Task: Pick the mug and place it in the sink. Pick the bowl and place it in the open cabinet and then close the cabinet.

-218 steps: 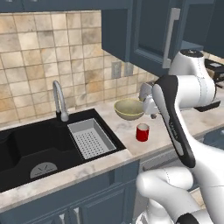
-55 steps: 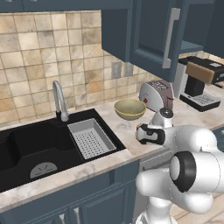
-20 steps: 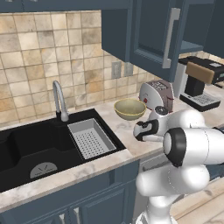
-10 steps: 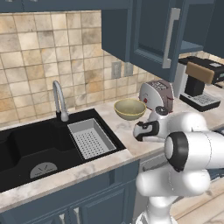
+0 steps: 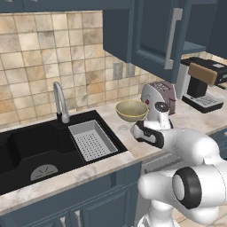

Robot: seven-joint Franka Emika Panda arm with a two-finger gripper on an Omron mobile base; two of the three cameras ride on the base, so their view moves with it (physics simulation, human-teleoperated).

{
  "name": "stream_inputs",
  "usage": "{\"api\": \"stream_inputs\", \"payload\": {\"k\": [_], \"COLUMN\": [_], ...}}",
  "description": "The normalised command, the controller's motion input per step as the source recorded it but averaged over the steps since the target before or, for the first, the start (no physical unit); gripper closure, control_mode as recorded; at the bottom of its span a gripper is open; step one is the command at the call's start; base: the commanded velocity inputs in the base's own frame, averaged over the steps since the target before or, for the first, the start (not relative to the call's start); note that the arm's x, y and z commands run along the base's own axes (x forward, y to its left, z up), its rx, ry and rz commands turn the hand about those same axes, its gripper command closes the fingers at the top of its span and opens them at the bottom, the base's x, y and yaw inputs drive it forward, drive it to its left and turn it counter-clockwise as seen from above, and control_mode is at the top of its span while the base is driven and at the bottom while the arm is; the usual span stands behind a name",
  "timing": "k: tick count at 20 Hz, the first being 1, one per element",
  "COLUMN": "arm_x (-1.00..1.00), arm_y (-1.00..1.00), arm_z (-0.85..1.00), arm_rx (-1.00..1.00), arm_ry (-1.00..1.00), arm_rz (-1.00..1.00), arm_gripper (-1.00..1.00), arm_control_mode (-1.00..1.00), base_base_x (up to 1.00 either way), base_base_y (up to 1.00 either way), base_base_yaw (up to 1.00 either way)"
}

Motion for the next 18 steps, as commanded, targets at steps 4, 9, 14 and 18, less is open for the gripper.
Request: {"api": "stream_inputs", "payload": {"k": [4, 9, 14, 18], "arm_x": [-0.03, -0.1, -0.2, -0.56], "arm_y": [0.24, 0.09, 0.0, 0.0], "arm_z": [0.99, 0.85, 0.62, 0.08], "arm_rx": [-0.07, -0.08, -0.07, 0.0], "arm_ry": [0.01, 0.05, 0.08, 0.0], "arm_rz": [0.02, 0.02, 0.02, 0.01], "arm_gripper": [1.0, 1.0, 1.0, 1.0], "arm_control_mode": [-1.0, -1.0, -1.0, -1.0], "base_base_x": [0.0, 0.0, 0.0, 0.0], "base_base_y": [0.0, 0.0, 0.0, 0.0], "base_base_yaw": [0.0, 0.0, 0.0, 0.0]}}
